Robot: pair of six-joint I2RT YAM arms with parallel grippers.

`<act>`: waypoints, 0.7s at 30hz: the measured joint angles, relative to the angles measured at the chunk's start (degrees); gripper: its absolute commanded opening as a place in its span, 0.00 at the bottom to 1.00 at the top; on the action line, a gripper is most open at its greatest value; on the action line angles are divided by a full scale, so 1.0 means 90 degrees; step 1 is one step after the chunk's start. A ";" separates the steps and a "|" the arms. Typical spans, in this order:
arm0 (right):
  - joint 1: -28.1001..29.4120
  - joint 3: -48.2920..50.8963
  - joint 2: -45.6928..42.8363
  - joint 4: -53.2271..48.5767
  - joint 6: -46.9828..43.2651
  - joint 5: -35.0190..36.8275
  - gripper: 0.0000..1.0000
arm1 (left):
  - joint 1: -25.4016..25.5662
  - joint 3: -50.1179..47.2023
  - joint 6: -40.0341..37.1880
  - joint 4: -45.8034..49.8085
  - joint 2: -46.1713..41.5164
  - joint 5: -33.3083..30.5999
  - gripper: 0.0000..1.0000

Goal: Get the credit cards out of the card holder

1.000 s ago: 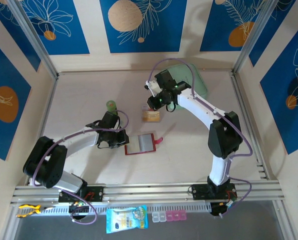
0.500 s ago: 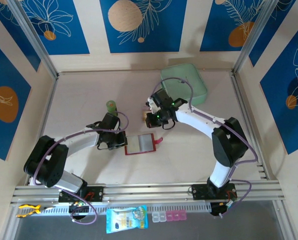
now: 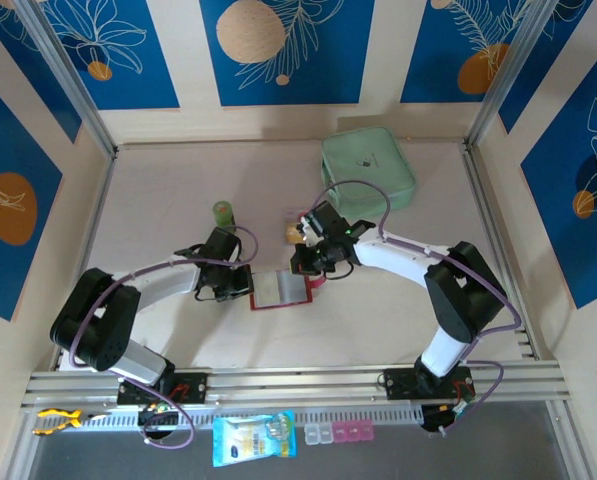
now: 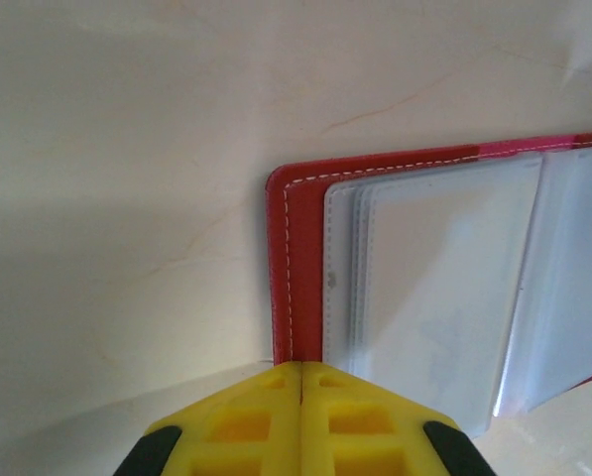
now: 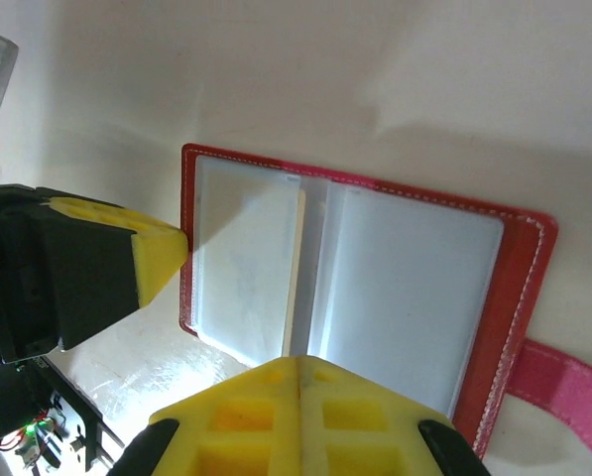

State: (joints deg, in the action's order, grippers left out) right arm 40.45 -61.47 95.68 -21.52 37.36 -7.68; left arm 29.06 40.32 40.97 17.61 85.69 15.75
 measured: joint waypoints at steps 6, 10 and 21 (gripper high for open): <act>0.0170 -0.0015 0.0095 0.0175 0.0478 -0.0107 0.00 | 0.0000 0.0000 -0.0107 -0.0007 0.0085 -0.0049 0.00; 0.0274 -0.0146 0.0413 0.0233 0.0690 -0.0214 0.04 | 0.0000 0.0002 -0.0117 -0.0049 0.0119 -0.0046 0.00; 0.0515 -0.0551 0.1124 0.0301 0.0882 -0.0420 0.18 | -0.0007 0.0070 -0.0177 -0.0051 0.0197 -0.0041 0.00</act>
State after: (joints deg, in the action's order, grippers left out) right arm 45.08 -66.43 105.80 -18.81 45.30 -11.46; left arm 28.99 40.95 39.38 17.15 87.46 15.38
